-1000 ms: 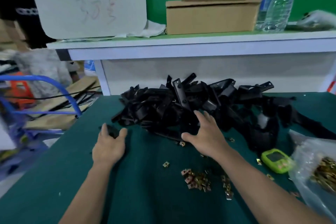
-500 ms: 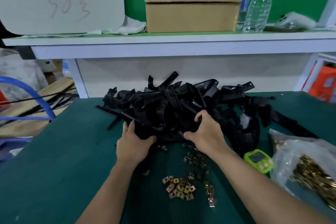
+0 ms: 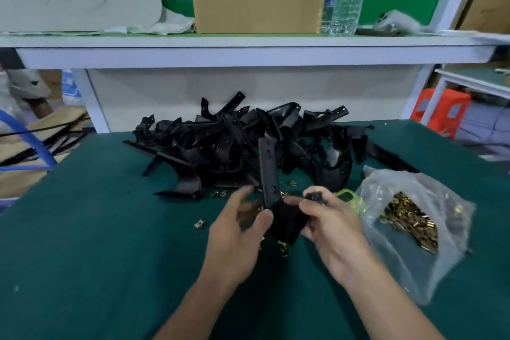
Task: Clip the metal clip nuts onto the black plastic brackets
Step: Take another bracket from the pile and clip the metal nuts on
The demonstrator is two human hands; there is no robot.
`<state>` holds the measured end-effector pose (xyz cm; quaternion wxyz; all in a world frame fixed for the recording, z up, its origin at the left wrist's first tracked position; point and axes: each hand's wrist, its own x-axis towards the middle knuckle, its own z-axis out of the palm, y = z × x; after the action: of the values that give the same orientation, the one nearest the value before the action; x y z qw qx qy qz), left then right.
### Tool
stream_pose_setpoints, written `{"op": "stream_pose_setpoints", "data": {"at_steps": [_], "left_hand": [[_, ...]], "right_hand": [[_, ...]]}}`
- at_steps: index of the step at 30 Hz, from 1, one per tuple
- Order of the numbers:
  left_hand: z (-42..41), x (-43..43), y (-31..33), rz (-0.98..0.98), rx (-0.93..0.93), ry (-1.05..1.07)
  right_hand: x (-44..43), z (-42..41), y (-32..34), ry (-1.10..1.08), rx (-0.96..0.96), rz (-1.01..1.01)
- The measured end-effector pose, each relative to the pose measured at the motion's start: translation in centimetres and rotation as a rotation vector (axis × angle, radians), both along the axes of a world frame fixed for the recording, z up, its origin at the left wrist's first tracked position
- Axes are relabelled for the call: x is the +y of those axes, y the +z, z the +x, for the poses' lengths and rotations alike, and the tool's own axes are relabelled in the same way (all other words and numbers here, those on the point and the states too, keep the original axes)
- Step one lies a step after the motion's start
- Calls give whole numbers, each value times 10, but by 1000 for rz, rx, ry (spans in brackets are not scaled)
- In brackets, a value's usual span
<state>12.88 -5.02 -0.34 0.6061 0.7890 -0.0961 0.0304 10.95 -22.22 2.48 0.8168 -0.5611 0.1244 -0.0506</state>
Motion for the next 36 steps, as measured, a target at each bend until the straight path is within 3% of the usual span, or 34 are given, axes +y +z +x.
{"op": "stream_pose_setpoints", "data": {"at_steps": [2, 6, 10, 13, 16, 20, 22, 24, 26, 30, 36], "left_hand": [[-7, -13, -4, -14, 1, 4], [-9, -11, -5, -61, 23, 41], [-6, 0, -1, -222, 121, 22], [-4, 10, 2, -150, 161, -168], [-2, 18, 2, 20, 191, -345], [-3, 26, -1, -23, 258, -386], [-4, 25, 0, -143, 250, -277], [1, 25, -2, -192, 146, 18], [9, 30, -6, -41, 15, 203], [16, 33, -13, 538, -7, 50], [8, 24, -18, 460, -20, 92]], "right_hand": [[6, -11, -10, 70, 21, 71], [6, -24, -20, 90, -4, -174], [-8, -26, -18, -266, -139, -724], [-6, -33, -12, -416, -345, -1081], [4, -33, -12, -291, -513, -1458], [21, -36, -23, 17, -371, -1710], [16, -35, -30, 46, -278, -1677], [4, -32, -31, -34, -188, -1576], [-7, -30, -30, -143, -101, -1506], [-11, -24, -37, -239, 103, -1336], [-11, -21, -46, -224, 172, -1378]]}}
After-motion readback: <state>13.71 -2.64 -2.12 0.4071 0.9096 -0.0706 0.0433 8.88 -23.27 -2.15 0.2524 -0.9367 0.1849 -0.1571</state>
